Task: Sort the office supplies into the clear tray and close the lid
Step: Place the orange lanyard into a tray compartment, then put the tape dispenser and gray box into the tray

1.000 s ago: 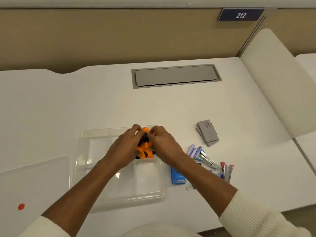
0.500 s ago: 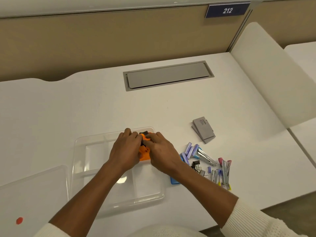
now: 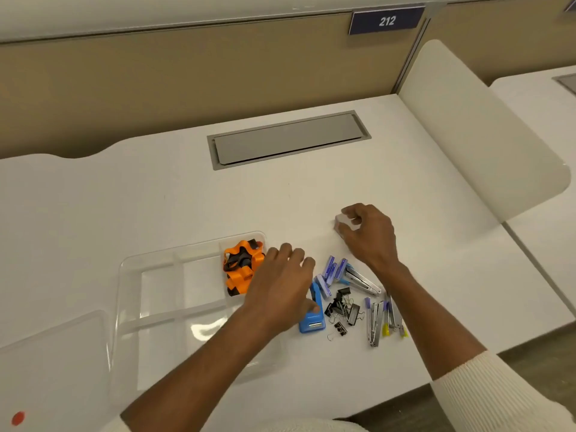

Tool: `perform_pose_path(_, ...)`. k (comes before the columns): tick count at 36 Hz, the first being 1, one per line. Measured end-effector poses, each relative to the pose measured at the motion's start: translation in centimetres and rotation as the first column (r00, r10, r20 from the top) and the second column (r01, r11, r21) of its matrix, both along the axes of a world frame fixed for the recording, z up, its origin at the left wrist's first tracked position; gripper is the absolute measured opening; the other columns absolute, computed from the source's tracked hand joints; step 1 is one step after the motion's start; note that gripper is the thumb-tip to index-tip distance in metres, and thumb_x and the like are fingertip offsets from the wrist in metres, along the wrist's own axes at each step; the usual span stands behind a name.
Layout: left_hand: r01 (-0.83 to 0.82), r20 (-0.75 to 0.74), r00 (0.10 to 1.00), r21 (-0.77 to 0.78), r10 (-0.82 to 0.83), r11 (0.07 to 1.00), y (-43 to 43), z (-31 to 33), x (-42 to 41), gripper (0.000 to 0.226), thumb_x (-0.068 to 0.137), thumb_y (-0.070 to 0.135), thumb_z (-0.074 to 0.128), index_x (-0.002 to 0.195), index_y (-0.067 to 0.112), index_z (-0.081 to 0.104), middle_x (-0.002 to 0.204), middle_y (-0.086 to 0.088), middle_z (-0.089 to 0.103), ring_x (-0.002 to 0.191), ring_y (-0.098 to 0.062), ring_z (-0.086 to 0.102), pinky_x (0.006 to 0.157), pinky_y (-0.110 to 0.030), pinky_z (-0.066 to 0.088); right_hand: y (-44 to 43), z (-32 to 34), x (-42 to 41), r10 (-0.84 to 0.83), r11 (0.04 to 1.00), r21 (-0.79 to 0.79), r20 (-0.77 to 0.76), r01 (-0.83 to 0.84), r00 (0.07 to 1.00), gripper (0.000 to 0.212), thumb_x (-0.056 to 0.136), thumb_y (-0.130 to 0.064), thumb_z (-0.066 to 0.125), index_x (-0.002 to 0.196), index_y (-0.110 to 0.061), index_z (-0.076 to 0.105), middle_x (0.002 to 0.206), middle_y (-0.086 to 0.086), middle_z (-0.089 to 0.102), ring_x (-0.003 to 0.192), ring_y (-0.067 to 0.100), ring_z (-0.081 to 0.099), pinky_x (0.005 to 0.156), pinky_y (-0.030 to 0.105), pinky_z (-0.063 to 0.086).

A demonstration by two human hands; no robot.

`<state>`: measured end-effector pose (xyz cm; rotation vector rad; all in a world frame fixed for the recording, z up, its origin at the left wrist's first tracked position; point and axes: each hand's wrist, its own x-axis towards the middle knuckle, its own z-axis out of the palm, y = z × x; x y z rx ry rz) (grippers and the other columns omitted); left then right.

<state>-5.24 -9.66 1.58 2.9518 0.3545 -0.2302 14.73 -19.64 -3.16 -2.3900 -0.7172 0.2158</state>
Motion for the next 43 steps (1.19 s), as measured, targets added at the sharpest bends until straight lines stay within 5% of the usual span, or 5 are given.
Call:
perform_pose_path(6, 0.093, -0.205, 0.975, 0.06, -0.079, 0.994, -2.5, -3.4, 0.0, 0.095, 0.07, 0.07, 0.079, 0.137, 0.009, 0.05, 0.132, -0.011, 0.057, 0.123, -0.032, 0.047, 0.107, -0.046, 0.037, -1.4, -1.6, 3.3, -0.144, 0.951, -0.277, -0.006, 0.136, 0.99, 0.075, 0.078, -0.059, 0.075, 0.137, -0.016, 0.057, 0.132, 0.014, 0.06, 0.127, 0.034, 0.052, 0.091, 0.047, 0.051)
perform_pose_path(13, 0.064, -0.209, 0.977, 0.1, -0.042, 0.993, -3.4, -5.2, -0.1, 0.097, 0.072, 0.062, 0.083, 0.142, 0.006, 0.045, 0.133, -0.012, 0.057, 0.122, -0.033, 0.05, 0.108, -0.046, 0.036, -1.2, -2.2, 3.2, -0.08, 0.914, -0.401, -0.036, 0.059, 0.996, 0.093, 0.071, -0.075, 0.071, 0.139, -0.014, 0.051, 0.129, 0.015, 0.061, 0.123, 0.036, 0.054, 0.087, 0.046, 0.05)
perform_pose_path(24, 0.015, -0.214, 0.977, 0.039, -0.006, 0.999, -3.7, -5.6, -0.1, 0.089, 0.079, 0.043, 0.083, 0.147, 0.005, 0.039, 0.138, -0.014, 0.054, 0.124, -0.032, 0.051, 0.109, -0.045, 0.039, -0.1, -2.3, 2.5, 0.109, 0.853, -0.515, 0.009, -0.089, 0.994, 0.072, 0.082, -0.04, 0.071, 0.147, -0.029, 0.041, 0.129, 0.015, 0.053, 0.118, 0.038, 0.051, 0.081, 0.042, 0.045)
perform_pose_path(37, -0.094, -0.067, 0.994, -0.123, 0.086, 0.988, -4.0, -3.3, -1.3, 0.093, 0.072, 0.041, 0.086, 0.148, 0.014, 0.039, 0.139, -0.009, 0.05, 0.127, -0.027, 0.046, 0.109, -0.041, 0.038, 0.5, 1.9, 1.3, -0.055, 0.951, -0.306, -0.023, 0.045, 0.998, 0.079, 0.08, -0.049, 0.077, 0.149, -0.031, 0.042, 0.131, 0.019, 0.056, 0.117, 0.043, 0.058, 0.092, 0.048, 0.049)
perform_pose_path(43, -0.2, 0.062, 0.971, -0.318, 0.231, 0.927, -2.0, 1.6, -4.0, 0.092, 0.073, 0.042, 0.084, 0.151, 0.023, 0.037, 0.141, 0.002, 0.046, 0.127, -0.018, 0.042, 0.111, -0.035, 0.035, 1.9, 4.7, -1.1, -0.018, 0.989, -0.145, -0.058, 0.009, 0.998, 0.076, 0.081, -0.049, 0.077, 0.147, -0.033, 0.044, 0.133, 0.009, 0.064, 0.108, 0.034, 0.065, 0.084, 0.047, 0.055)
